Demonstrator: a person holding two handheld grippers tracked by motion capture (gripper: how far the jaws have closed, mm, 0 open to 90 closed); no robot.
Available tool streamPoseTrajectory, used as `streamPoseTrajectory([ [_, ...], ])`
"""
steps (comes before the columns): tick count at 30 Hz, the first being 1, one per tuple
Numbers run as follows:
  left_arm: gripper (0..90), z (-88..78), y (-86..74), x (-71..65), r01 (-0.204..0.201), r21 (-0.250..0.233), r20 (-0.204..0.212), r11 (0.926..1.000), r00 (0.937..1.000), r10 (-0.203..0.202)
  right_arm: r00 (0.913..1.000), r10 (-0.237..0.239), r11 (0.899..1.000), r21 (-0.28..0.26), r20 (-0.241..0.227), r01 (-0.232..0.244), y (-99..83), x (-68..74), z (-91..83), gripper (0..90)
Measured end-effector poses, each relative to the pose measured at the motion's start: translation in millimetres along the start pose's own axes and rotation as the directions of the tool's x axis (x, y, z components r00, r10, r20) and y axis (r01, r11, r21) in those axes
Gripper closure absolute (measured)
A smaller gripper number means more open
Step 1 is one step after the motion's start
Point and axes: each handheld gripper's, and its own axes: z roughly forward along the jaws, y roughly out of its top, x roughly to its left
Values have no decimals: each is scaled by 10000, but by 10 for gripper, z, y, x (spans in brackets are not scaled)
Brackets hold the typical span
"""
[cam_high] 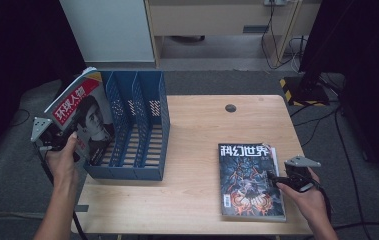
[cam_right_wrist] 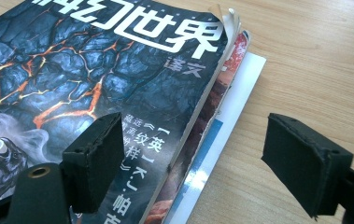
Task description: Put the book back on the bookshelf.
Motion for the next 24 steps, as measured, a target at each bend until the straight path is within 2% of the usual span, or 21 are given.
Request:
streamPoseTrajectory([
  [7,864,53,-49,-33,54,97,-52,9999,10000,-53,10000,-45,10000,12,-15,45,-5,-12,-2,208],
  [12,864,72,-125,-9,175,222,-230,9996,9996,-170,10000,-66,10000,71,-42,66,-7,-7,5,208],
  [19,863,88,-182,-2,279,245,-265,9993,9993,-272,10000,-64,9999,80,-31,64,-7,-4,5,208],
  [24,863,89,-190,-18,189,287,-213,9994,9996,-183,10000,-86,10000,44,-33,87,-7,-8,0,208],
])
